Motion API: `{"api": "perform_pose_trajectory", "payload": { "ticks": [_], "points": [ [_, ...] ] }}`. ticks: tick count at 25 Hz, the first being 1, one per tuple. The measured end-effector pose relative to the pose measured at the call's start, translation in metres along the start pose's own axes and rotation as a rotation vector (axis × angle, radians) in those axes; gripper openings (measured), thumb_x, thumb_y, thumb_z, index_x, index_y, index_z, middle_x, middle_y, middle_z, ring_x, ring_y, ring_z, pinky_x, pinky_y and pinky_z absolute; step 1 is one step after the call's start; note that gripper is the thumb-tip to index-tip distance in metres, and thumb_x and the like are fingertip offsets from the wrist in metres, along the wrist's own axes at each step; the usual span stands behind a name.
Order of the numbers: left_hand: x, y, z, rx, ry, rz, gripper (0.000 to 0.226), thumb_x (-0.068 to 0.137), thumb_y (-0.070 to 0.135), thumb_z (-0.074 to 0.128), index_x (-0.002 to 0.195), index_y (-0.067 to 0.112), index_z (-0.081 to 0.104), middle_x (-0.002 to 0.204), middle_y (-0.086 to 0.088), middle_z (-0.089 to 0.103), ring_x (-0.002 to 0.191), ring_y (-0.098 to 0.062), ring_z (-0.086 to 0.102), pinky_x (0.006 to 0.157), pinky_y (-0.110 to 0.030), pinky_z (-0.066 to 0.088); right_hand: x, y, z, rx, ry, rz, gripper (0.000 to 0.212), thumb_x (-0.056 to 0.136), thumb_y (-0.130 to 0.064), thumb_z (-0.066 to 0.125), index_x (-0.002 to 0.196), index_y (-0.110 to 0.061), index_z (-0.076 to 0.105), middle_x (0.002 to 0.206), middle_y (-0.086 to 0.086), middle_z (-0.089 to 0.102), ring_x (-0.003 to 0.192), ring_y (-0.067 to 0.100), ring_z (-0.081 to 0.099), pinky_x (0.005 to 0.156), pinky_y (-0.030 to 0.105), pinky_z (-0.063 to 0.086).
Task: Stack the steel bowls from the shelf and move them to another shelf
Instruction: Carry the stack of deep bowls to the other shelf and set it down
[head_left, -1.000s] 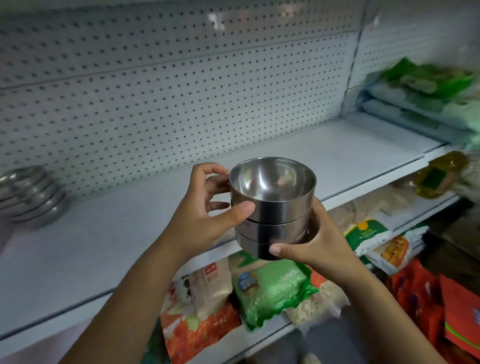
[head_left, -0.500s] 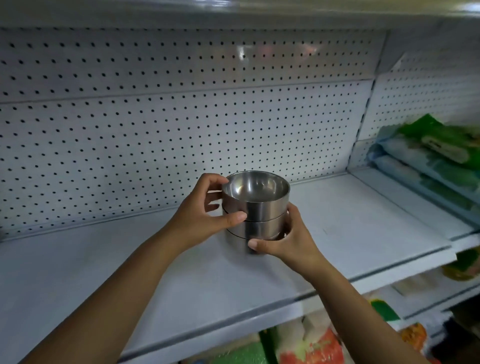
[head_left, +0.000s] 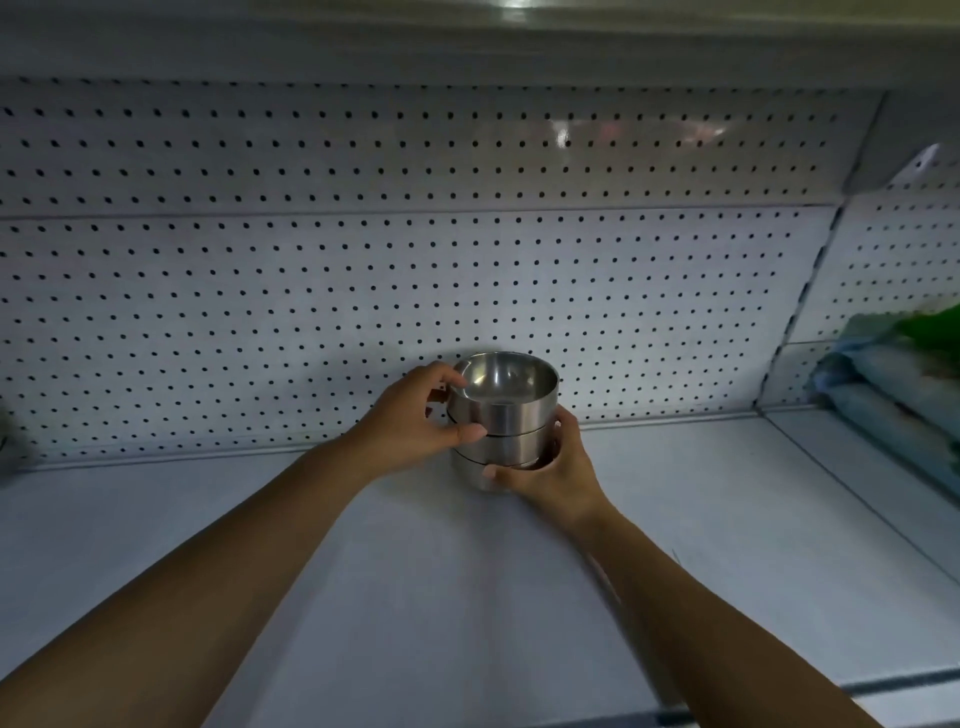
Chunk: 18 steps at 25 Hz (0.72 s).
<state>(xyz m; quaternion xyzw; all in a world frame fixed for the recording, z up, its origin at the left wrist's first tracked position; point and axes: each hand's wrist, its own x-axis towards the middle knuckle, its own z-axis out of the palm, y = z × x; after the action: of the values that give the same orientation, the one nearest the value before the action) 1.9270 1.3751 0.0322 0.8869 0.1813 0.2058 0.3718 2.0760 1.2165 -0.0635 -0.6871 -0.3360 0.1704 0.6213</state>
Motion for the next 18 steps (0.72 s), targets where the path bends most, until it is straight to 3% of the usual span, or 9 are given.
{"api": "perform_pose_trajectory", "payload": {
  "ticks": [2, 4, 7, 11, 14, 18],
  "points": [
    [0.006, -0.001, 0.002, 0.02, 0.01, 0.015, 0.052, 0.079, 0.033, 0.087, 0.122, 0.028, 0.057, 0.128, 0.012, 0.056, 0.116, -0.006, 0.054, 0.091, -0.024, 0.043, 0.009, 0.005, 0.001, 0.006, -0.002, 0.003, 0.116, 0.051, -0.028, 0.105, 0.145, -0.035, 0.037, 0.134, -0.008, 0.062, 0.121, 0.013, 0.066, 0.094, 0.039, 0.062],
    [0.01, -0.003, 0.005, 0.043, 0.007, 0.019, 0.056, 0.08, 0.033, 0.086, 0.127, 0.026, 0.055, 0.131, 0.01, 0.056, 0.118, -0.005, 0.053, 0.091, -0.022, 0.042, 0.014, 0.007, 0.002, 0.007, -0.024, 0.013, 0.12, 0.055, -0.021, 0.105, 0.148, -0.032, 0.03, 0.137, -0.006, 0.058, 0.124, 0.013, 0.063, 0.092, 0.032, 0.061],
    [0.014, -0.005, 0.01, 0.097, 0.003, 0.023, 0.062, 0.082, 0.037, 0.084, 0.133, 0.029, 0.05, 0.136, 0.008, 0.055, 0.123, -0.009, 0.054, 0.095, -0.029, 0.043, 0.02, 0.008, 0.005, 0.021, -0.03, 0.021, 0.123, 0.059, -0.017, 0.104, 0.15, -0.03, 0.022, 0.139, -0.006, 0.052, 0.126, 0.011, 0.058, 0.086, 0.022, 0.059],
    [0.01, -0.006, 0.016, 0.243, 0.042, 0.036, 0.063, 0.09, 0.047, 0.072, 0.144, 0.032, 0.043, 0.141, 0.006, 0.054, 0.126, -0.014, 0.055, 0.101, -0.039, 0.048, 0.022, 0.009, 0.007, 0.024, -0.033, 0.026, 0.121, 0.064, -0.02, 0.102, 0.151, -0.032, 0.02, 0.142, -0.005, 0.049, 0.129, 0.017, 0.056, 0.093, 0.025, 0.054],
    [0.007, -0.005, 0.014, 0.326, 0.08, 0.072, 0.057, 0.096, 0.045, 0.065, 0.147, 0.03, 0.044, 0.144, 0.003, 0.056, 0.125, -0.017, 0.058, 0.098, -0.039, 0.049, 0.018, 0.005, 0.008, 0.028, -0.006, 0.071, 0.12, 0.069, -0.021, 0.099, 0.154, -0.026, 0.015, 0.138, -0.001, 0.048, 0.127, 0.021, 0.056, 0.096, 0.028, 0.049],
    [0.005, -0.007, 0.011, 0.304, 0.045, 0.06, 0.059, 0.097, 0.042, 0.064, 0.151, 0.035, 0.04, 0.148, 0.005, 0.054, 0.128, -0.017, 0.056, 0.102, -0.038, 0.048, 0.01, 0.006, 0.006, -0.008, 0.035, 0.06, 0.11, 0.074, -0.026, 0.096, 0.154, -0.022, 0.021, 0.131, -0.004, 0.051, 0.12, 0.018, 0.058, 0.087, 0.017, 0.048]
  ]
}}
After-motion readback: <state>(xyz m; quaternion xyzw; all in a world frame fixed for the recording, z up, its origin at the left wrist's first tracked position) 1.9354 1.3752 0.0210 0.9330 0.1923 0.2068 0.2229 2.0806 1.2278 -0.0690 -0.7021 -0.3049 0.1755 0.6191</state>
